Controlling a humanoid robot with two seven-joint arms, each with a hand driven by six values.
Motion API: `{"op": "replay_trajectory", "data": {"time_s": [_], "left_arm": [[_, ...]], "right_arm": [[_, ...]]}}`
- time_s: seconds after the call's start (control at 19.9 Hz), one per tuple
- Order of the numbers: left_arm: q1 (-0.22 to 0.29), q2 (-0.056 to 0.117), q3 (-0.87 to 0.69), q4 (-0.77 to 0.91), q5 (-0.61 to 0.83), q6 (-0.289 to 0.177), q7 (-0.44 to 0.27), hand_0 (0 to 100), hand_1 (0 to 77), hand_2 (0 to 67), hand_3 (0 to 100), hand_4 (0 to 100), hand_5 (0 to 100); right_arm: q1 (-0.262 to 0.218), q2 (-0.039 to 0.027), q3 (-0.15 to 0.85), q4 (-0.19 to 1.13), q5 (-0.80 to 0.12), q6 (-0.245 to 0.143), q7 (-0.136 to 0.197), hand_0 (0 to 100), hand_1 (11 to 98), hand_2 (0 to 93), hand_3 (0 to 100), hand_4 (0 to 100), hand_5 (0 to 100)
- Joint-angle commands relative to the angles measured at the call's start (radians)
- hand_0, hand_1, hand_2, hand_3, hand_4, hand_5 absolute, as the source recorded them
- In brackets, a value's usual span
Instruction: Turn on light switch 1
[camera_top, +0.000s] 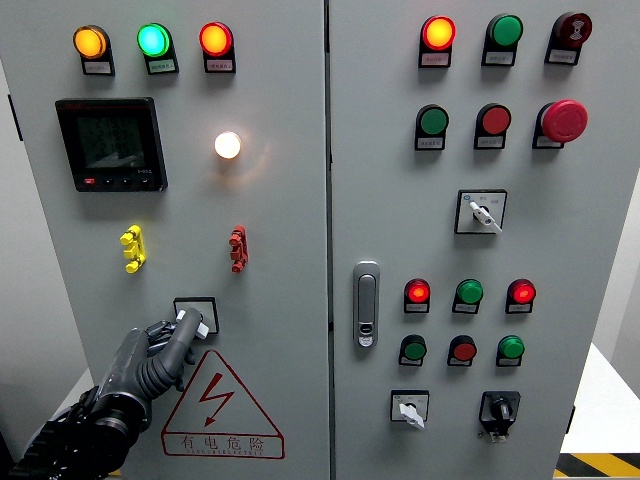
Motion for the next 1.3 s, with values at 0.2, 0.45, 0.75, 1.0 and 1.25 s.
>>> {"op": "replay_trajectory", "data": {"time_s": [0.2, 0.45, 0.75, 1.0, 1.25], "left_arm": [[0.008, -0.002, 0.0, -0.006, 0.0, 0.002, 0.0, 0, 43.8, 54.1, 87, 100, 84], [0.031, -0.002, 0.0, -0.014, -0.002, 0.009, -0.003, 0, 43.4, 53.8, 87, 100, 83], [0.079, -0.003, -0.002, -0.05, -0.003, 0.009, -0.017, 0, 43.7, 52.7, 87, 100, 83], [0.151, -0.003, -0.003, -0.07, -0.014, 0.009, -0.063, 0, 43.8, 49.7, 87, 100, 76], [0.261, 0.003, -0.002, -0.072, -0.124, 0.008, -0.241, 0, 40.4, 37.3, 74, 85, 53]], "right_arm": [[0.0, 0.0, 0.0, 0.0, 0.0, 0.0, 0.0, 0, 19.8, 0.0, 20, 19, 11], [0.0, 0.0, 0.0, -0.001, 0.0, 0.0, 0.0, 0, 19.8, 0.0, 20, 19, 11], [0.0, 0.0, 0.0, 0.0, 0.0, 0.0, 0.0, 0, 19.4, 0.0, 20, 19, 11], [0.0, 0.0, 0.0, -0.001, 0.0, 0.0, 0.0, 0, 19.6, 0.0, 20, 19, 11], [0.0, 0.0, 0.0, -0.001, 0.0, 0.0, 0.0, 0, 19.7, 0.0, 20, 19, 11]]}}
